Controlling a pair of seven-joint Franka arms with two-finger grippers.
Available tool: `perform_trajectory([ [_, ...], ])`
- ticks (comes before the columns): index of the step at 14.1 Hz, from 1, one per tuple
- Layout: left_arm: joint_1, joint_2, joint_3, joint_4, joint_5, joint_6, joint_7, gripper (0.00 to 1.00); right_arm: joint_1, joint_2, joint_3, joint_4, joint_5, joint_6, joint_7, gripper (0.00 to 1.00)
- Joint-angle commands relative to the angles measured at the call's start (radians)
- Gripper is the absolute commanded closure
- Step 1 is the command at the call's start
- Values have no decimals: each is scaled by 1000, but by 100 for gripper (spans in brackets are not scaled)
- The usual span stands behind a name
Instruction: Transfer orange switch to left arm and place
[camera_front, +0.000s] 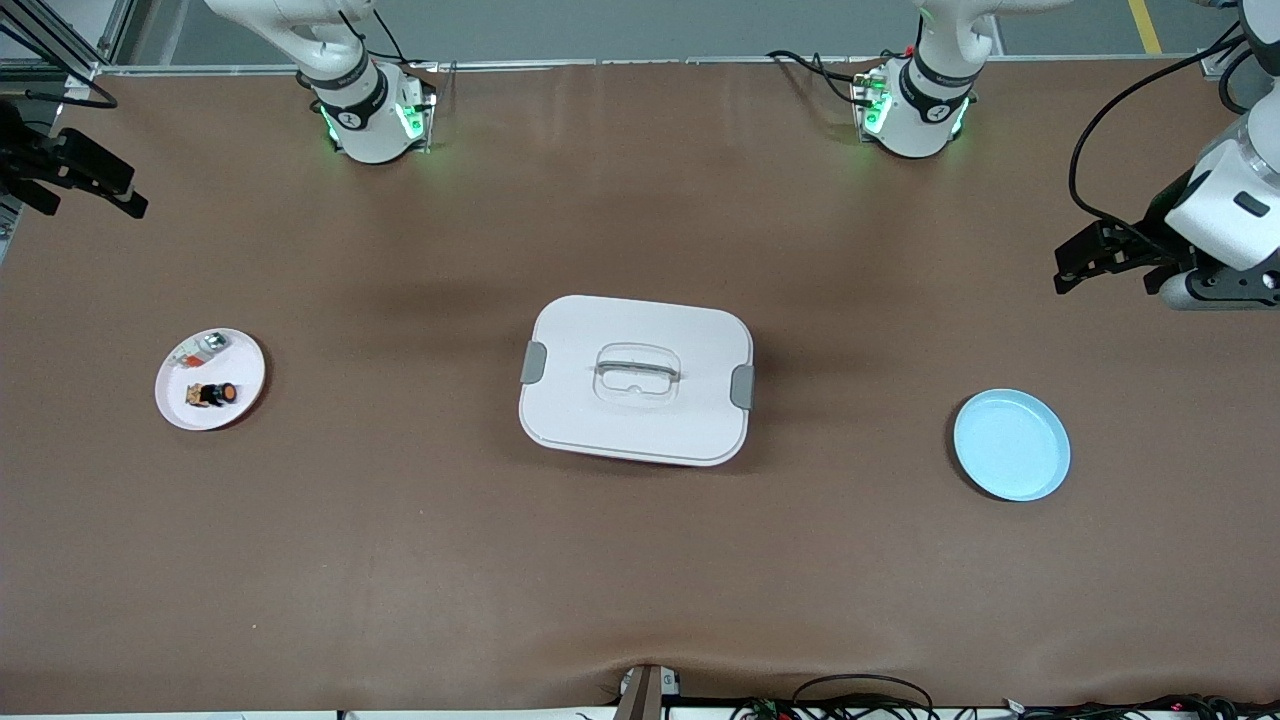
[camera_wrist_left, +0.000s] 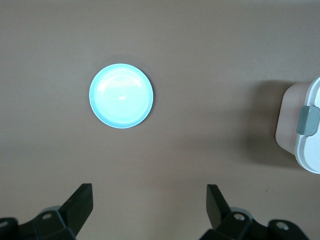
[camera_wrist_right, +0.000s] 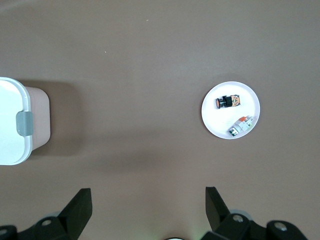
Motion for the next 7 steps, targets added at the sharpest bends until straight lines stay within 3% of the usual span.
perform_trajectory([
  [1, 8, 1, -5, 16, -14, -17, 13, 0, 0, -14, 1, -5, 8, -2, -8, 0],
  [7, 9, 2, -4, 16, -14, -19, 14, 0, 24, -11, 1, 19, 2, -2, -6, 0],
])
